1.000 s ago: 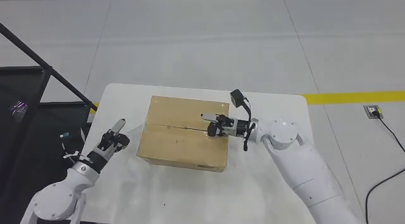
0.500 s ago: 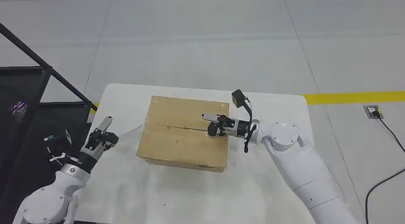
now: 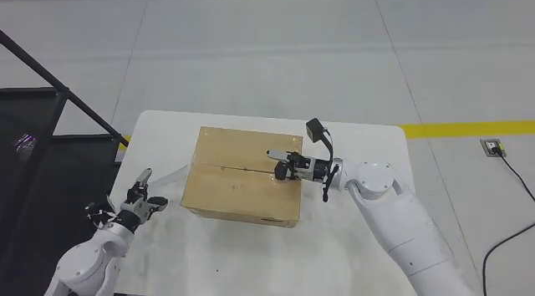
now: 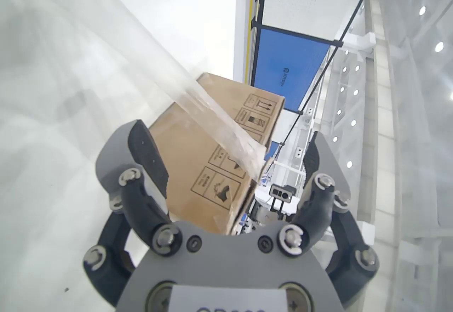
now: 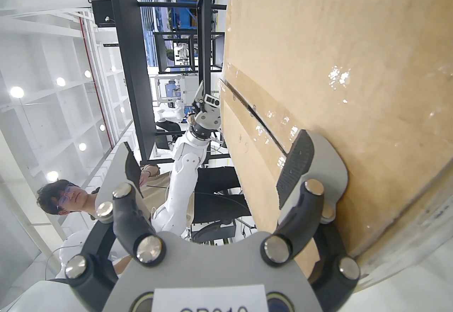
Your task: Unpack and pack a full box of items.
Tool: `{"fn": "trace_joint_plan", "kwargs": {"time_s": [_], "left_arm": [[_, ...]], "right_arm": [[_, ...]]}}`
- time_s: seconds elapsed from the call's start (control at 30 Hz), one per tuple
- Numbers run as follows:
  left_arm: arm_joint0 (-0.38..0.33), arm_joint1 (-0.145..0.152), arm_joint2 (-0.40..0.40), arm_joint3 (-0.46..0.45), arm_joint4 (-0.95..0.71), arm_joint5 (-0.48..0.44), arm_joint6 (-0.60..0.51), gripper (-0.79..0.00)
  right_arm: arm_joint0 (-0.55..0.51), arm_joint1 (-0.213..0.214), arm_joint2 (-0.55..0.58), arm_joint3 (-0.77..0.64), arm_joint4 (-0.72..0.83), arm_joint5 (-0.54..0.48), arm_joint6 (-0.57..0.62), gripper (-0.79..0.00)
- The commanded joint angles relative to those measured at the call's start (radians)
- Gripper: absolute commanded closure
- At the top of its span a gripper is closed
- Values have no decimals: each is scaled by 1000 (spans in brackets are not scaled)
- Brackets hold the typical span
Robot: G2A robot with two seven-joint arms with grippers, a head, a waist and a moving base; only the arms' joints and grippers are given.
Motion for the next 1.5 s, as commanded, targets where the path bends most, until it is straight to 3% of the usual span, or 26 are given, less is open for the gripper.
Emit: {"fn": "trace_joint_plan", "kwargs": {"time_s": [0.0, 0.43, 0.6, 0.73, 1.13, 1.47], "left_arm": [[-33, -7, 30, 53, -16, -12, 20, -785], [-233, -55, 166, 292, -127, -106, 76, -785], [-269, -63, 169, 315, -142, -154, 83, -785], [-248, -62, 136, 259, -152, -193, 100, -785], [-97, -55, 57, -71, -49, -232, 185, -785], [-97, -61, 54, -143, 22, -219, 249, -785]], "right_arm": [[0, 0, 0, 0, 0, 0, 0, -785], [0, 0, 0, 0, 0, 0, 0, -785], [0, 0, 0, 0, 0, 0, 0, -785], [0, 0, 0, 0, 0, 0, 0, -785], [0, 0, 0, 0, 0, 0, 0, -785], [0, 0, 0, 0, 0, 0, 0, -785]]}}
